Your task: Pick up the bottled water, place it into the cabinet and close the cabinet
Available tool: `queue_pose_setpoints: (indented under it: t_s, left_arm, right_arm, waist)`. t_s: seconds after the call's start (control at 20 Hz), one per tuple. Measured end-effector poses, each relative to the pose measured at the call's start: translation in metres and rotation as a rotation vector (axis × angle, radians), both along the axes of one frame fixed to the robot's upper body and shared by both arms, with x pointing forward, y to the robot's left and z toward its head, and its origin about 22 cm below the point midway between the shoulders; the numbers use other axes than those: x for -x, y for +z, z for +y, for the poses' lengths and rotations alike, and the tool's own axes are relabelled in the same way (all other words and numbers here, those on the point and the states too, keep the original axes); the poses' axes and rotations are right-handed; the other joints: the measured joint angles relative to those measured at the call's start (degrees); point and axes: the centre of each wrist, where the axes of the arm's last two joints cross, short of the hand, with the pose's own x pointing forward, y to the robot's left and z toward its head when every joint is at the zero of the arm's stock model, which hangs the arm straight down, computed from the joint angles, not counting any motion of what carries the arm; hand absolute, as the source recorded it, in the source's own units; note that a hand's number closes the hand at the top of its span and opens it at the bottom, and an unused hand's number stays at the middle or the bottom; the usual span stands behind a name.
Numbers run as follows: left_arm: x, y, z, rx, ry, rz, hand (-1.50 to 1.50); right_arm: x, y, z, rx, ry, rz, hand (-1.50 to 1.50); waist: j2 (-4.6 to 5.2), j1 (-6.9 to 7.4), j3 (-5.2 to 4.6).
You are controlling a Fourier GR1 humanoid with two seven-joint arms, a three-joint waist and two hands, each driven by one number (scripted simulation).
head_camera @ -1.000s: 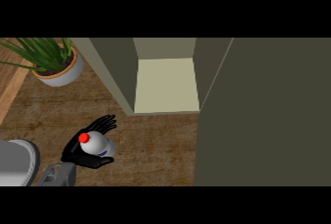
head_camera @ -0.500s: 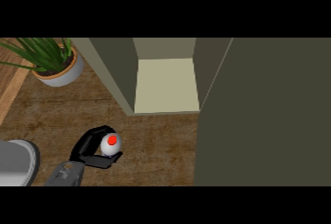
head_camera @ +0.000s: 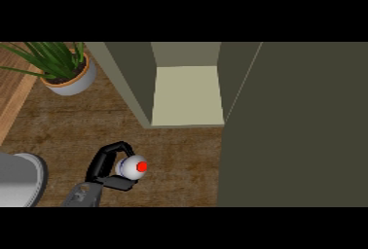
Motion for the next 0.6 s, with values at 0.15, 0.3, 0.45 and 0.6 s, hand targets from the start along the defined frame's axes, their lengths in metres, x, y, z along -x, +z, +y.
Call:
queue_pose_setpoints:
  t_s: [0.15,0.3,0.45,0.6]
  left_arm:
    - [0.003,-0.004,-0.013,0.03,0.071,-0.012,1.5]
    - [0.003,-0.004,-0.021,0.045,0.097,-0.02,1.5]
    - [-0.002,0.0,-0.036,0.072,0.09,-0.026,1.5]
    - [-0.013,0.011,-0.056,0.102,0.072,-0.023,1.5]
  right_arm:
    - [0.003,-0.001,0.0,0.001,-0.006,0.002,-1.5]
    - [0.004,-0.001,-0.002,0.012,-0.016,0.003,-1.5]
    - [0.005,-0.001,-0.005,0.03,-0.009,0.002,-1.5]
    - [0.004,0.0,-0.006,0.034,-0.011,-0.004,-1.5]
  waist:
    - [-0.06,0.19,0.09]
    - [-0.02,0.56,0.1]
    - [-0.03,0.64,0.09]
    - [-0.02,0.66,0.0]
